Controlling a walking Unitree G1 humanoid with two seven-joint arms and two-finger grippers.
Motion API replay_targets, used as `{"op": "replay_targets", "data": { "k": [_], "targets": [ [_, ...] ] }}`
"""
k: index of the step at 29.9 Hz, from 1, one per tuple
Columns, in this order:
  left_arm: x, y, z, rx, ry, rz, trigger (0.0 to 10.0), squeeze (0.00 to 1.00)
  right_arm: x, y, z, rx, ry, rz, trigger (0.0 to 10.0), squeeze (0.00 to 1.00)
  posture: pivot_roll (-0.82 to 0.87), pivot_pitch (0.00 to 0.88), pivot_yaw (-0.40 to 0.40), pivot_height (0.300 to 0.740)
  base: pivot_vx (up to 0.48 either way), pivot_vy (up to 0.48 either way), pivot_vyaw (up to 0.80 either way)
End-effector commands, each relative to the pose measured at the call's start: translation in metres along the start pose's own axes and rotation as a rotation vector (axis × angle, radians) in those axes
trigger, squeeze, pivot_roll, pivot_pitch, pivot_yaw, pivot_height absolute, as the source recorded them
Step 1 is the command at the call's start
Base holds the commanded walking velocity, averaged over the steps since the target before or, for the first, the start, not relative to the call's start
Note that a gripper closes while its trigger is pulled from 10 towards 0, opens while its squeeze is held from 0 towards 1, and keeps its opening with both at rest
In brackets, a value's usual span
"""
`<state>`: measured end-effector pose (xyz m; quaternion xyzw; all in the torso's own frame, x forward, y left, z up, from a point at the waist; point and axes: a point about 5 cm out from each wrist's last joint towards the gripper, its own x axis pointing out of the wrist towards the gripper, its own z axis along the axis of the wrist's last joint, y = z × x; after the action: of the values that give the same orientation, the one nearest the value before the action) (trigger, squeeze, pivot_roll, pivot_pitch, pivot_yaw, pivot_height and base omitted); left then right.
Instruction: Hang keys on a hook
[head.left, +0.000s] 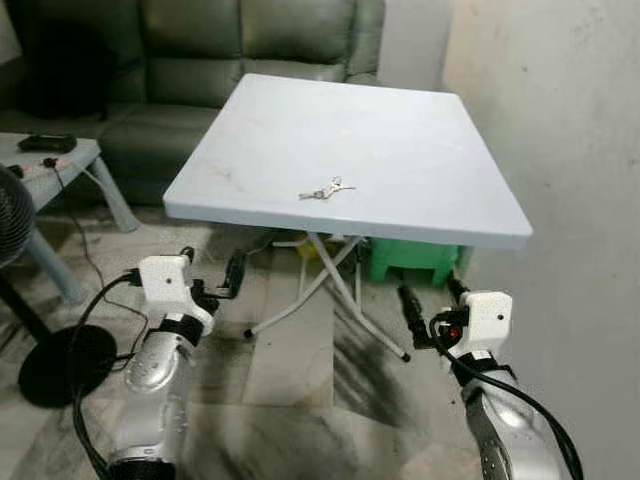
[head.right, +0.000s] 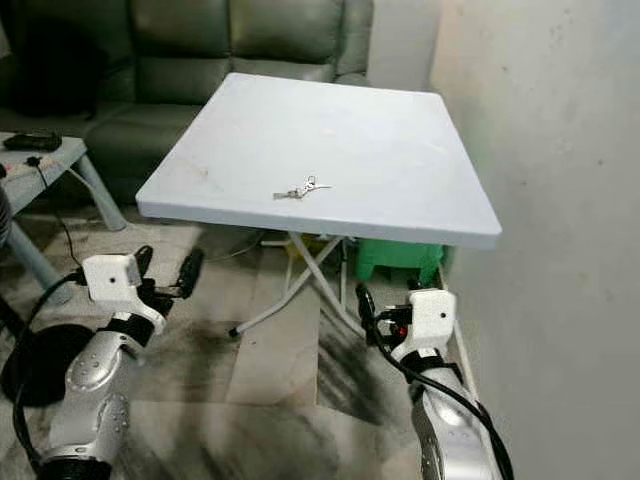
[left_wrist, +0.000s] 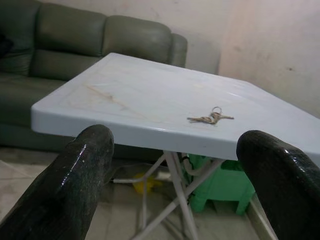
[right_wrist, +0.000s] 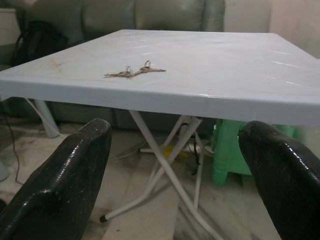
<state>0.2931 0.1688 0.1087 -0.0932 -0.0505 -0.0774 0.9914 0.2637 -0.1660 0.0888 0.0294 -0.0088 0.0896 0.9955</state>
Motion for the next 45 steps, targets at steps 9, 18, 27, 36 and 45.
{"op": "replay_targets", "data": {
  "k": [9,18,27,36,45],
  "targets": [
    [0.002,-0.007,-0.003,-0.011,0.017,-0.023,10.0,0.00,-0.001,-0.004,0.003,-0.001,-0.010,-0.020,10.0,0.00,-0.04,0.000,-0.007,0.740,0.000,0.433,0.00],
    [0.001,-0.007,-0.003,-0.012,0.019,-0.025,10.0,0.00,-0.002,-0.004,0.003,0.001,-0.010,-0.020,10.0,0.00,-0.04,0.000,-0.006,0.740,0.000,0.441,0.00],
    [0.001,-0.008,-0.005,0.001,0.033,-0.027,10.0,0.00,-0.003,-0.004,0.004,0.001,-0.009,-0.021,10.0,0.00,-0.04,0.000,-0.007,0.740,0.000,0.418,0.00],
    [0.000,-0.007,-0.015,-0.009,0.107,0.021,10.0,0.00,-0.003,-0.004,0.003,0.001,-0.005,-0.019,10.0,0.00,-0.04,0.000,-0.009,0.740,0.000,0.027,0.00],
    [-0.001,-0.008,-0.019,0.018,0.166,0.022,10.0,0.00,-0.004,-0.004,0.004,0.001,-0.002,-0.018,10.0,0.00,-0.03,0.000,-0.013,0.740,0.000,0.000,0.00]
  ]
}}
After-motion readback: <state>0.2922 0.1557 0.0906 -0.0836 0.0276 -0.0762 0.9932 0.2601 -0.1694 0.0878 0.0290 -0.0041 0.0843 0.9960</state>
